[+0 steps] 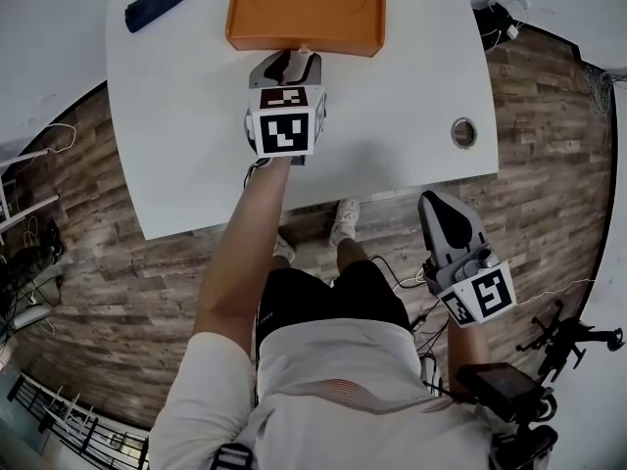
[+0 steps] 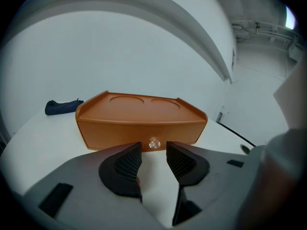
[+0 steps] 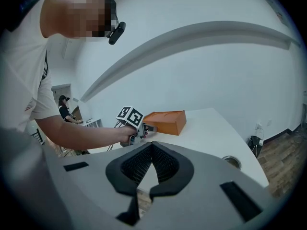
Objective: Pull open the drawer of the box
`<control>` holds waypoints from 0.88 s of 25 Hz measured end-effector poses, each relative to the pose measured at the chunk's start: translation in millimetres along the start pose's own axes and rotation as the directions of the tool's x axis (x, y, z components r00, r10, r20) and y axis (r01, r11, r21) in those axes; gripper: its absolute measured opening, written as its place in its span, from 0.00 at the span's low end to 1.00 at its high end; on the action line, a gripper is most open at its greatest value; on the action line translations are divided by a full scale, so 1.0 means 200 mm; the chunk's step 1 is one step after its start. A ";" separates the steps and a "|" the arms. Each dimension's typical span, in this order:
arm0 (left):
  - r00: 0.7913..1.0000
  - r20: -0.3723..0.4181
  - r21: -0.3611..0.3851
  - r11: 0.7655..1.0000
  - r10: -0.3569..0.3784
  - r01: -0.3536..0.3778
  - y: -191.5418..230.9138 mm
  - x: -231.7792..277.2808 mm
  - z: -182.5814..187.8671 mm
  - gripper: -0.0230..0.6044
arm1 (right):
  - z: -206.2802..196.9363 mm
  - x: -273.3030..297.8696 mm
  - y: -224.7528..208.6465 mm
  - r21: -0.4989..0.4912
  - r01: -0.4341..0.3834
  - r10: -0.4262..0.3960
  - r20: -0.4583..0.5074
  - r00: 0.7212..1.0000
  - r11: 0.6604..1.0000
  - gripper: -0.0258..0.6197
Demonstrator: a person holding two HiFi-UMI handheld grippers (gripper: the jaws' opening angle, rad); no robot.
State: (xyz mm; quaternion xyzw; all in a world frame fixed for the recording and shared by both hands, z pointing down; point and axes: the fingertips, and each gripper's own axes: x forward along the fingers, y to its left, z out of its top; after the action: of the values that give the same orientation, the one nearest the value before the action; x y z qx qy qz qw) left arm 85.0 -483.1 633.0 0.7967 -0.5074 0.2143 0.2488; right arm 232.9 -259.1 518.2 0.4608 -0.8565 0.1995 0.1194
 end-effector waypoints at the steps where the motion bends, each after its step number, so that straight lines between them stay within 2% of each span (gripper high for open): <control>1: 1.000 -0.009 -0.003 1.000 0.006 -0.006 0.01 0.01 -0.01 0.31 | 0.00 0.00 -0.01 0.002 0.000 0.000 -0.002 1.000 1.000 0.04; 7: 0.999 -0.036 -0.028 1.000 0.001 -0.002 -0.01 0.03 0.00 0.29 | 0.01 -0.03 -0.02 0.009 0.007 -0.007 -0.001 1.000 1.000 0.04; 11: 0.998 -0.056 -0.031 0.999 0.024 -0.025 0.02 0.05 0.00 0.18 | 0.00 -0.02 -0.01 0.011 0.010 -0.009 -0.005 1.000 1.000 0.04; 18: 0.998 -0.050 -0.041 0.999 0.033 -0.035 -0.01 0.01 0.02 0.17 | 0.02 -0.08 -0.01 0.010 0.015 -0.015 0.003 1.000 1.000 0.04; 22: 0.998 -0.063 -0.054 0.998 0.031 -0.034 -0.01 -0.02 -0.05 0.17 | 0.00 -0.07 -0.01 0.012 0.012 -0.013 0.008 1.000 1.000 0.04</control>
State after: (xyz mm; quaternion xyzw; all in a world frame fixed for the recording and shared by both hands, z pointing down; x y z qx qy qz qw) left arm 84.9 -473.1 637.3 0.7741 -0.5180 0.2291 0.2828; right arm 242.9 -249.6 513.1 0.4676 -0.8529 0.2021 0.1145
